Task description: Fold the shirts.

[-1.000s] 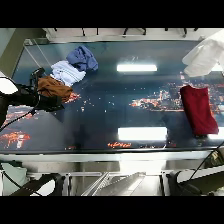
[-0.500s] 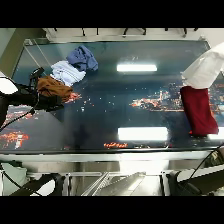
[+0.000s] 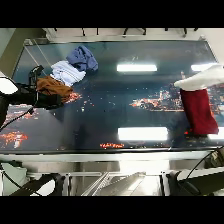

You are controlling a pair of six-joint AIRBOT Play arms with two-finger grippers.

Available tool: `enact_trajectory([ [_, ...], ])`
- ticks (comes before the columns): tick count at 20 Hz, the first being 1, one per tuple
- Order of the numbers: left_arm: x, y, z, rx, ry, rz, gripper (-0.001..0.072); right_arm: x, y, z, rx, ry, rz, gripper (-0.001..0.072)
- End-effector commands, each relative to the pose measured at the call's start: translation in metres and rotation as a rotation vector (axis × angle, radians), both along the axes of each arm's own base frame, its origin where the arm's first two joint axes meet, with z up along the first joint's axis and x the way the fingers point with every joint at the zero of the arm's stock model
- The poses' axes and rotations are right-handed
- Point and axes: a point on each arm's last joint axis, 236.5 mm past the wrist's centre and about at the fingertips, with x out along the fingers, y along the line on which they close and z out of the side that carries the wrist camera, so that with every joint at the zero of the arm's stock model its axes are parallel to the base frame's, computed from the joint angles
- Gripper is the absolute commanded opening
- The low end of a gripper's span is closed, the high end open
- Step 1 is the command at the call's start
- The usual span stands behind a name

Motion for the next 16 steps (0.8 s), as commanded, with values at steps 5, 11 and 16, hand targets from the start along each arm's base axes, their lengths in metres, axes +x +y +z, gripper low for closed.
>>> enact_trajectory([
  [5, 0.010, 0.001, 0.003, 0.026, -0.071, -0.058, 0.0012, -0.090, -0.025, -0.038, -0.111, 0.438, -0.189, 0.0019],
  [11, 0.001, 0.000, 0.000, 0.027, -0.042, -0.090, 0.0012, -0.138, -0.021, -0.116, -0.056, 0.690, -0.261, 0.0019],
  [16, -0.016, -0.002, -0.003, 0.023, 0.024, -0.120, 0.0012, -0.147, -0.024, -0.161, -0.042, 0.732, -0.341, 0.0019],
])
